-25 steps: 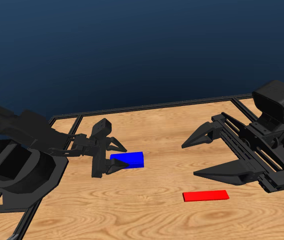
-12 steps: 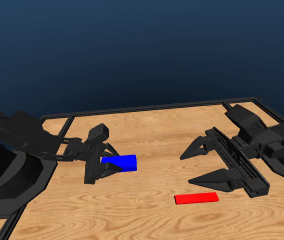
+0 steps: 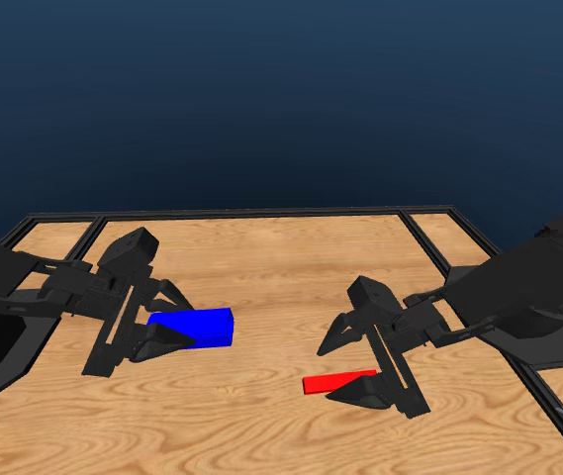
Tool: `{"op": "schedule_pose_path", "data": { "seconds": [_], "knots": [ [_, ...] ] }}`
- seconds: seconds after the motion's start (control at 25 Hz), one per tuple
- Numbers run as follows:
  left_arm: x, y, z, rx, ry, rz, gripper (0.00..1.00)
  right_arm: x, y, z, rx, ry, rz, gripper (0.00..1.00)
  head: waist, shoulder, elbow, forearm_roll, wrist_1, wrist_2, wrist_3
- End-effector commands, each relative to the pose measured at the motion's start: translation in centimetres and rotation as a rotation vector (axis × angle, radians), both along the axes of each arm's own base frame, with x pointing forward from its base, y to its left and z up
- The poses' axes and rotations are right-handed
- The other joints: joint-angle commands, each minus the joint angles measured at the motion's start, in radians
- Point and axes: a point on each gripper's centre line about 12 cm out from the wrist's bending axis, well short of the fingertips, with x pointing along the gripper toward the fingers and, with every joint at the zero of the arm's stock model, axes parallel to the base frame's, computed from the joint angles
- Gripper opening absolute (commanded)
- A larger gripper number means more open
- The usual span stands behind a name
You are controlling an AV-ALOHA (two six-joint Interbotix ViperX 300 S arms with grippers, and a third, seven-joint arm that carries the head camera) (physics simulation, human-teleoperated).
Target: Insert peg into socket
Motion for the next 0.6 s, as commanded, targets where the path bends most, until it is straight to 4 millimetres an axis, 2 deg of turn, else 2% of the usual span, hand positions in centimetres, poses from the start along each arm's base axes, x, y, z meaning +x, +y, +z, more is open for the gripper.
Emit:
{"op": "schedule_pose_path", "data": {
  "seconds": [0.04, 0.08, 0.16, 0.2, 0.24, 0.28, 0.32, 0.36, 0.4, 0.44, 0.48, 0.52, 0.56, 0.6],
  "knots": [
    [0.3, -0.7, 2.2, -0.006, -0.074, -0.021, 0.00, 0.6, 0.8, -0.8, 0.006, 0.050, 0.017, 1.00, -0.002, -0.022, -0.004, -0.003, -0.001, -0.014, -0.016],
    [0.3, -0.8, 2.7, -0.005, -0.090, -0.025, 0.00, 0.8, 0.9, -0.7, 0.010, 0.049, 0.016, 1.00, -0.001, -0.023, -0.003, -0.003, 0.000, -0.016, -0.018],
    [0.5, -0.7, 4.1, -0.023, -0.136, -0.007, 0.00, 0.2, 0.9, -2.0, 0.002, 0.105, 0.018, 1.00, 0.001, -0.027, -0.001, -0.004, 0.004, -0.020, -0.021],
    [0.2, -1.3, 4.4, -0.013, -0.154, -0.041, 0.00, 0.6, 0.9, -1.9, -0.001, 0.112, 0.025, 0.00, 0.003, -0.029, 0.000, -0.003, 0.005, -0.020, -0.021],
    [-0.3, -1.4, 4.2, -0.009, -0.150, -0.045, 0.00, 0.1, 0.9, -2.7, -0.016, 0.151, 0.039, 0.00, 0.006, -0.032, 0.002, -0.003, 0.007, -0.021, -0.020],
    [-0.2, -1.5, 5.6, -0.008, -0.188, -0.054, 0.00, -0.3, 0.9, -3.2, -0.028, 0.193, 0.051, 0.00, 0.008, -0.036, 0.003, -0.002, 0.009, -0.022, -0.020],
    [-0.1, -1.9, 5.9, -0.009, -0.212, -0.068, 0.00, -0.6, 0.7, -3.5, -0.033, 0.208, 0.055, 0.00, 0.009, -0.038, 0.005, -0.002, 0.009, -0.022, -0.020],
    [-0.6, -1.8, 5.5, -0.011, -0.200, -0.063, 0.00, -0.1, 0.7, -2.8, -0.037, 0.195, 0.062, 0.00, 0.011, -0.043, 0.007, -0.002, 0.012, -0.023, -0.020],
    [-0.5, -1.9, 6.2, -0.016, -0.227, -0.062, 0.00, -0.6, 0.5, -2.9, -0.040, 0.219, 0.064, 0.00, 0.013, -0.049, 0.009, -0.001, 0.015, -0.023, -0.020],
    [-0.7, -2.3, 6.5, -0.007, -0.249, -0.086, 0.00, -0.2, 0.4, -2.1, -0.042, 0.179, 0.064, 0.00, 0.015, -0.055, 0.012, -0.001, 0.015, -0.024, -0.018],
    [-0.5, -2.4, 7.7, -0.026, -0.296, -0.073, 0.00, 0.0, 0.1, -1.1, -0.038, 0.143, 0.059, 0.00, 0.018, -0.062, 0.015, 0.000, 0.015, -0.023, -0.016],
    [-1.1, -2.5, 6.7, -0.025, -0.275, -0.075, 0.00, -0.3, -0.3, -1.3, -0.046, 0.179, 0.059, 0.00, 0.020, -0.070, 0.018, 0.001, 0.016, -0.021, -0.013],
    [-0.3, -2.9, 7.8, -0.033, -0.310, -0.080, 0.00, 0.6, -0.1, 0.4, -0.034, 0.134, 0.060, 0.00, 0.022, -0.074, 0.019, 0.002, 0.015, -0.020, -0.013],
    [-0.2, -3.2, 7.9, -0.036, -0.307, -0.088, 0.00, 0.8, -0.2, 0.8, -0.033, 0.133, 0.057, 0.00, 0.024, -0.082, 0.022, 0.003, 0.014, -0.020, -0.010]
  ]
}}
